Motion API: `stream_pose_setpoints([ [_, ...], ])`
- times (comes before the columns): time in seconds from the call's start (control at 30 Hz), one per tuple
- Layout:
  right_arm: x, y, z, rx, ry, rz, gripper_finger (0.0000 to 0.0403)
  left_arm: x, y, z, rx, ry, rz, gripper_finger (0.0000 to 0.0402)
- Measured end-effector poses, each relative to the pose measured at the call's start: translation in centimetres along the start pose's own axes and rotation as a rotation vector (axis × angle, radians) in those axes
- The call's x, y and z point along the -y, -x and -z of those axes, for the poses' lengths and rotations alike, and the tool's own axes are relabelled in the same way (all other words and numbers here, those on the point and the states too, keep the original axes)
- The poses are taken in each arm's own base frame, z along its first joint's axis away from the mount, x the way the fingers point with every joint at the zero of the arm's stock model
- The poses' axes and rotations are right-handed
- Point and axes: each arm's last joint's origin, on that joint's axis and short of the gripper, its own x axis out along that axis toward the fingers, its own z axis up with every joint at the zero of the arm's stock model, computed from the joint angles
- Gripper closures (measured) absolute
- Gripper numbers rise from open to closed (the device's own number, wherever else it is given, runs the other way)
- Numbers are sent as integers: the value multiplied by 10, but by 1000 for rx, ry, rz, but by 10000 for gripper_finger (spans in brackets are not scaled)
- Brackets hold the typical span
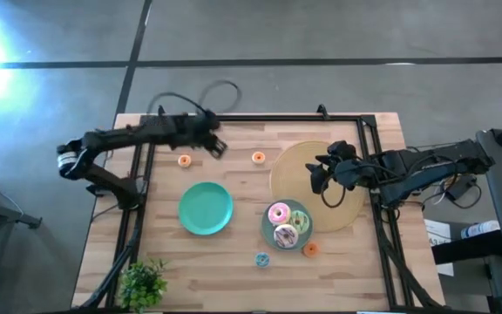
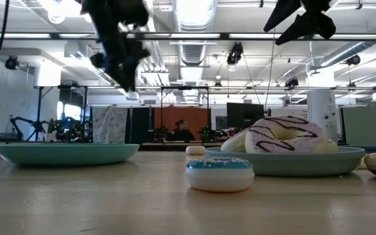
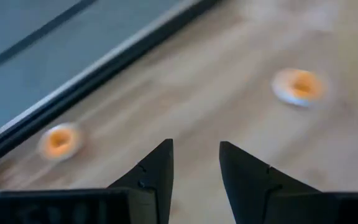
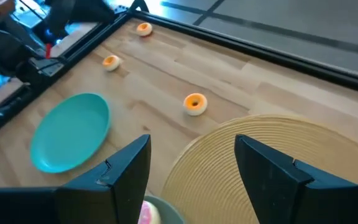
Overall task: Pick & Place donuts
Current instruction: Put the small red donut on the green plate
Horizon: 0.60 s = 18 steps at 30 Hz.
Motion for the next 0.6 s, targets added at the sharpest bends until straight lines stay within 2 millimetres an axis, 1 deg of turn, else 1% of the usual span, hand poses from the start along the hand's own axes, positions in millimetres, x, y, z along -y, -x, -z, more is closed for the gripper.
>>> stream_pose_setpoints([
  [0.07,1,-2,-2,3,-3,12,179,-25,-14,-2,-28,70,-71,298],
  [0.13,3,-3,-3,7,-9,21,179,-45,-26,-2,-63,121,-131,299],
  [0.27,6,-7,-7,17,-8,45,179,-71,-48,-7,-112,193,-215,299],
  [0.43,11,-11,-11,30,-48,70,179,-93,-84,-9,-209,265,-296,299],
  [0.53,11,-12,-13,36,-73,75,179,-97,-107,-6,-284,266,-318,299],
  [0.6,12,-12,-13,38,-77,78,179,-99,-118,-6,-317,245,-321,299],
])
